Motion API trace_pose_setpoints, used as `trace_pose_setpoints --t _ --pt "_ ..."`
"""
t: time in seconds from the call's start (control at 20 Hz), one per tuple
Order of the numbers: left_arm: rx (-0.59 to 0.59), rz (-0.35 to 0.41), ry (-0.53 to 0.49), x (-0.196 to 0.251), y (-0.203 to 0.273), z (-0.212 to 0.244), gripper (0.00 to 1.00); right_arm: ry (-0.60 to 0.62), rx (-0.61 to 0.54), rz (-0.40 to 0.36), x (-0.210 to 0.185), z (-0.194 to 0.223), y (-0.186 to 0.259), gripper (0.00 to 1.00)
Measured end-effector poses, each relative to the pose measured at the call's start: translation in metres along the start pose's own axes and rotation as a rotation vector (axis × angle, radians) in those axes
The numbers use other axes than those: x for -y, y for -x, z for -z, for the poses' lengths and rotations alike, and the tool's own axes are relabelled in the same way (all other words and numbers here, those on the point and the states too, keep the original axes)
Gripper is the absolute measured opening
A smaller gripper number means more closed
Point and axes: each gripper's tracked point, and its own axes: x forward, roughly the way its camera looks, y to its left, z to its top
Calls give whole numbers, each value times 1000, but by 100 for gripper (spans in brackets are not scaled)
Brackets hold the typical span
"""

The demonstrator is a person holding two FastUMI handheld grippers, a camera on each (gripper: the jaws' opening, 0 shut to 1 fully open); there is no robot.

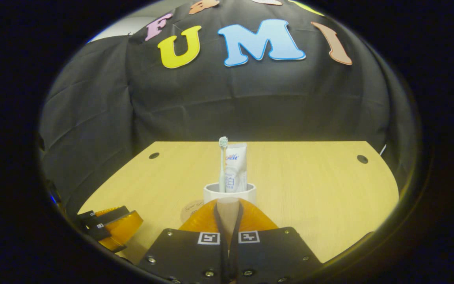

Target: Put the toothbrush and toothpaste on the desktop into the cup, then pick up the cup and place it on the coaster on the desktop.

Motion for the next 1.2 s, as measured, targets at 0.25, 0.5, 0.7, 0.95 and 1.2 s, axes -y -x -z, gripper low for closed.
trace_pose_setpoints --t 0.25,0.5,0.7,0.95,1.2 --pt "14 23 -19 0 -4 4 51 15 90 -24 -5 -6 -5 2" --pt "28 20 -16 -6 -9 5 58 12 167 -68 -16 -21 -11 2" --pt "36 16 -11 -7 -3 8 58 28 213 -88 -26 -34 -18 2" --pt "42 1 -19 -13 7 14 58 38 254 -139 -56 -42 -32 2" --pt "49 -25 -13 -20 18 13 58 76 253 -172 -83 -34 -46 2"
